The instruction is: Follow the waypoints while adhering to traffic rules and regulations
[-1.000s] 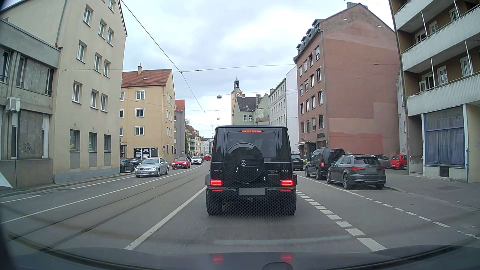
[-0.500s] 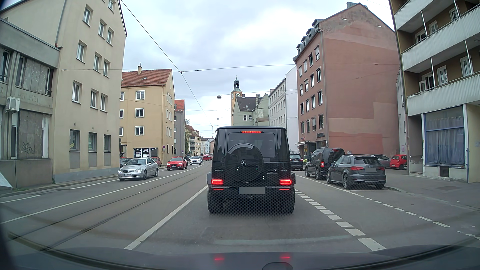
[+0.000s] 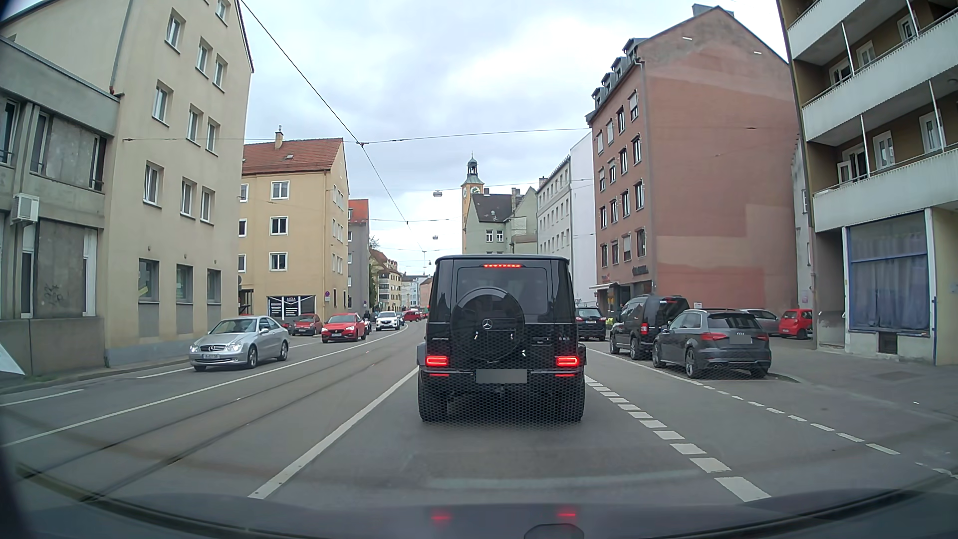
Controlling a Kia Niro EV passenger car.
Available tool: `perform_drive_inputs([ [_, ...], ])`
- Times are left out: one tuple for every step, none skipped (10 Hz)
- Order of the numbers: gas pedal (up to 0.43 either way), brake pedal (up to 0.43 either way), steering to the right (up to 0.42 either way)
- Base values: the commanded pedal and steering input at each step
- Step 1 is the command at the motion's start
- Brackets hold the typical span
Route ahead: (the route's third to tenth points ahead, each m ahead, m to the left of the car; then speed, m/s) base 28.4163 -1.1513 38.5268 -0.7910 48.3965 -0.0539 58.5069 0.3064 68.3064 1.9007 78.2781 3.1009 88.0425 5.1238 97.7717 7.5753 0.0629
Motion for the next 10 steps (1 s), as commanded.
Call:
perform_drive_inputs([
  [0.000,0.098,-0.009],
  [0.000,0.061,-0.009],
  [0.000,0.012,-0.009],
  [0.000,0.000,-0.009],
  [0.000,0.000,-0.010],
  [0.000,0.000,-0.009],
  [0.000,0.000,-0.010],
  [0.000,0.000,-0.009],
  [0.000,0.000,-0.009],
  [0.000,0.000,-0.009],
])
